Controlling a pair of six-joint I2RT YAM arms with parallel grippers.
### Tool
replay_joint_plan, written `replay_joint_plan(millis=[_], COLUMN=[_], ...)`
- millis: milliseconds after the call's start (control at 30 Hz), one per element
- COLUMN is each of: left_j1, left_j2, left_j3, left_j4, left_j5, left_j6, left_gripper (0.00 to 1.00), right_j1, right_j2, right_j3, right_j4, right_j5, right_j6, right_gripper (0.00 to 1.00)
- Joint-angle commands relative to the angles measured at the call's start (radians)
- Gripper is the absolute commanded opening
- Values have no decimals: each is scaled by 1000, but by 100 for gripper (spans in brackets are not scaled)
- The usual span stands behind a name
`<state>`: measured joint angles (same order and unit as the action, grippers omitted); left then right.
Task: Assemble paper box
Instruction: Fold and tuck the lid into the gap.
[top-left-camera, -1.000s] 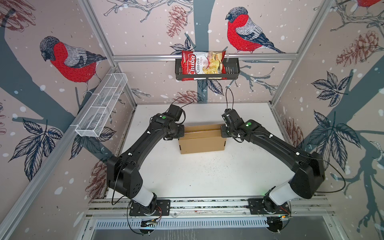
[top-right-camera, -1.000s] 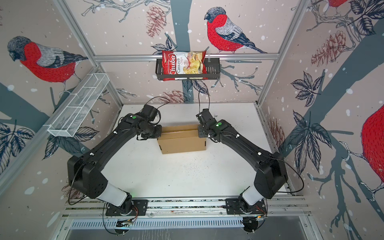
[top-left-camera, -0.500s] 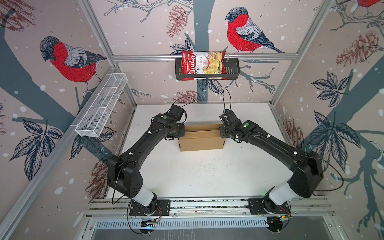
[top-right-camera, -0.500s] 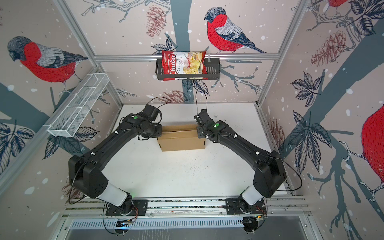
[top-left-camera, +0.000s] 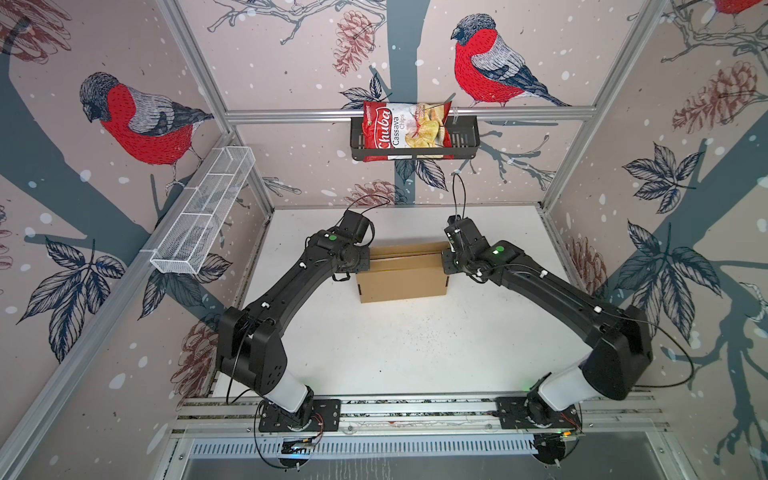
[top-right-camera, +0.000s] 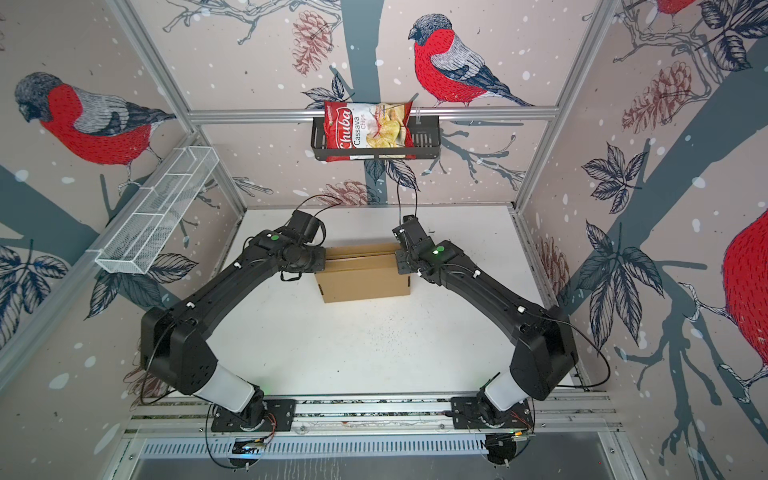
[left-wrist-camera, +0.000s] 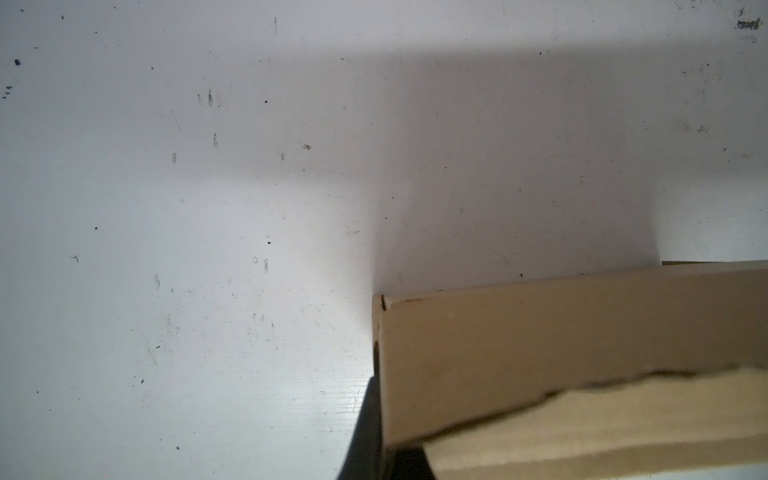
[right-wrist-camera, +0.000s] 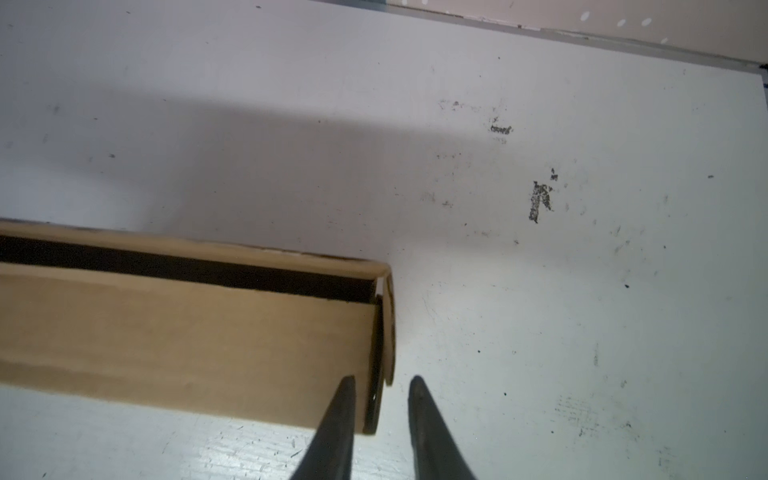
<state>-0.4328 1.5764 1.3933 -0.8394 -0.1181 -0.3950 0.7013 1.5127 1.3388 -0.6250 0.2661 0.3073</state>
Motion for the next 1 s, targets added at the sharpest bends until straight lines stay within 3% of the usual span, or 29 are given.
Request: replay_joint_plan(millis=[0, 167, 367, 500, 967], left_j1=[0, 0, 0, 0, 0], left_j2=[16, 28, 30, 26, 40], left_j3=[-12, -1, -2, -3, 9], left_j4=[-99, -103, -103, -107, -105], left_j5=[18, 12, 23, 21, 26], left_j6=[-8, 3, 7, 9, 17], left_gripper=[4, 4, 4, 4, 3], right_j1=[-6, -22, -176, -202, -181], right_j2=[-32, -78, -45, -1, 16], right_j3=[11, 41, 45, 32, -49], right_j4=[34, 60, 106, 126, 215], right_j5=[-53, -121, -296, -460, -533], right_j6=[-44, -65, 78, 93, 139], right_gripper=[36, 50, 46, 49, 49])
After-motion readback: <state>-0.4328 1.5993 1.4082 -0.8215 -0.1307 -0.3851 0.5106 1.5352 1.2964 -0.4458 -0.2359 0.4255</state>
